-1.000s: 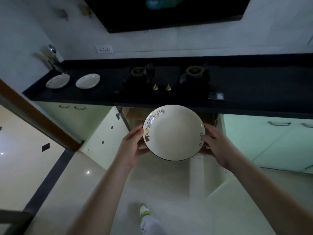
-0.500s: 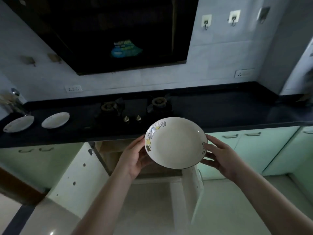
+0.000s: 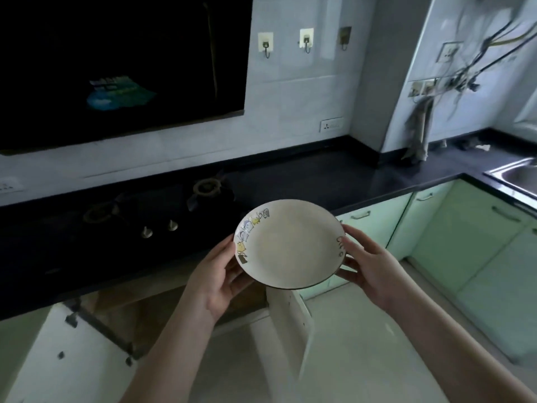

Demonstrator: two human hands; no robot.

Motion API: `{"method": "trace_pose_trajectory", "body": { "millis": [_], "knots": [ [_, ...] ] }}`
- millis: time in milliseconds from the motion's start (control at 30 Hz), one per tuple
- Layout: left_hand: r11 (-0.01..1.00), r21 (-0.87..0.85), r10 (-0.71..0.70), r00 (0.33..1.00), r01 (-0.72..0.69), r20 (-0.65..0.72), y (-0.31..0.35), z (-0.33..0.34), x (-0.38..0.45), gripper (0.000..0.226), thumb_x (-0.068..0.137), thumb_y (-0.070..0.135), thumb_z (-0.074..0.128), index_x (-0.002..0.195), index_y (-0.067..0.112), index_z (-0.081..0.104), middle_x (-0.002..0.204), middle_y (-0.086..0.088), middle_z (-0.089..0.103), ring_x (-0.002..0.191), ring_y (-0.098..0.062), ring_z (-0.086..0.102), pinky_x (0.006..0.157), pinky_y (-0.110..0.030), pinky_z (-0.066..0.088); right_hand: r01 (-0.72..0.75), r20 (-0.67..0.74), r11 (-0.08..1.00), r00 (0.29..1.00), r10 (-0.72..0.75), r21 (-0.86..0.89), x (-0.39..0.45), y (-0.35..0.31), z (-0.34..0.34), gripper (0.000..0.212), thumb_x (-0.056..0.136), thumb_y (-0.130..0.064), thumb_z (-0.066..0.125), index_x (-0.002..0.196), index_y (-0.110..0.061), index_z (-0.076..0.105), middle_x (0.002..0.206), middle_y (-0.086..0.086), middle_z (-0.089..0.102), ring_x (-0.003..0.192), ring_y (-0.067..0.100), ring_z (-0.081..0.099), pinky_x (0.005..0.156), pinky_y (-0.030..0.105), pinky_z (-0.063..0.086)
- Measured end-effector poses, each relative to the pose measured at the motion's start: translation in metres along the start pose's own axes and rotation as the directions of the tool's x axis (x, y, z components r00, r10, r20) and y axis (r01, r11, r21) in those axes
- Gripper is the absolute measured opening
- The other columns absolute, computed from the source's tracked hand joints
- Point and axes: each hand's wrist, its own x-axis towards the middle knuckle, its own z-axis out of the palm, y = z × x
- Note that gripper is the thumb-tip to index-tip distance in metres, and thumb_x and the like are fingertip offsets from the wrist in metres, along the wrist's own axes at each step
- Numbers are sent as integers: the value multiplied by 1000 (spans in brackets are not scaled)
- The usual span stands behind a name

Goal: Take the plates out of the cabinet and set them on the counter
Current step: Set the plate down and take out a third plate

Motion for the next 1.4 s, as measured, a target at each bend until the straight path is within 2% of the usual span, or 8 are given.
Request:
{"method": "trace_pose_trajectory", "body": {
  "millis": [67, 300, 567, 767, 933, 1100, 1300, 1400],
  "knots": [
    [1000, 0, -18, 1000, 18, 19, -6, 18, 12, 22, 98, 26, 57, 108, 33, 75, 98, 2, 78, 76, -12, 74, 57, -33, 59, 11, -55, 1000, 998, -10, 19, 3, 0, -14, 22, 97, -23, 55, 112, -31, 69, 93, -2, 74, 72, 13, 69, 60, 26, 56],
    [996, 63, -64, 998, 63, 16, -37, 103, 64, 21, 97, 28, 59, 110, 35, 73, 104, 1, 77, 89, -20, 73, 60, -35, 59, 30, -174, 996, 985, -15, 83, 25, -9, -92, 23, 98, -23, 53, 107, -32, 73, 96, -4, 74, 74, 12, 70, 62, 27, 57],
    [988, 120, -100, 995, 97, 20, -78, 224, 120, 22, 97, 28, 59, 109, 39, 74, 115, 2, 74, 106, -24, 68, 62, -34, 58, 35, -198, 995, 980, -16, 93, 69, -47, -214, 24, 96, -26, 56, 114, -34, 69, 106, -2, 74, 86, 16, 70, 71, 33, 60],
    [992, 104, -68, 997, 71, -32, -99, 290, 152, 24, 97, 26, 58, 109, 41, 74, 111, 8, 75, 98, -17, 69, 58, -32, 57, 10, -207, 995, 978, 10, 99, 115, -62, -279, 28, 96, -26, 56, 122, -31, 65, 102, 1, 73, 88, 17, 69, 75, 36, 58],
    [995, 70, -57, 993, 65, -105, -97, 294, 180, 25, 98, 26, 57, 111, 39, 73, 114, 6, 74, 102, -20, 67, 60, -33, 58, -18, -123, 997, 992, 26, 71, 165, -65, -285, 29, 97, -27, 55, 123, -34, 64, 110, -2, 73, 94, 17, 68, 80, 39, 54],
    [998, 29, -49, 984, 55, -170, -77, 276, 223, 25, 98, 26, 57, 102, 42, 76, 108, 8, 75, 96, -17, 67, 56, -30, 57, -53, -24, 999, 998, 53, 7, 228, -61, -262, 28, 98, -31, 52, 123, -39, 62, 115, -4, 72, 99, 15, 69, 72, 29, 56],
    [999, -26, -28, 984, 23, -178, -57, 255, 281, 26, 99, 26, 55, 102, 40, 76, 103, 3, 76, 81, -12, 72, 59, -31, 58, -73, 67, 995, 995, 78, -71, 302, -70, -234, 28, 100, -29, 49, 121, -40, 63, 117, -7, 71, 101, 14, 69, 75, 29, 56],
    [998, -69, -25, 985, 14, -168, -51, 249, 306, 28, 99, 26, 54, 96, 42, 77, 105, 4, 77, 88, -13, 74, 63, -34, 59, -73, 71, 991, 994, 82, -109, 335, -74, -222, 28, 99, -30, 50, 120, -41, 64, 117, -5, 71, 103, 18, 68, 78, 32, 55]
  ]
}}
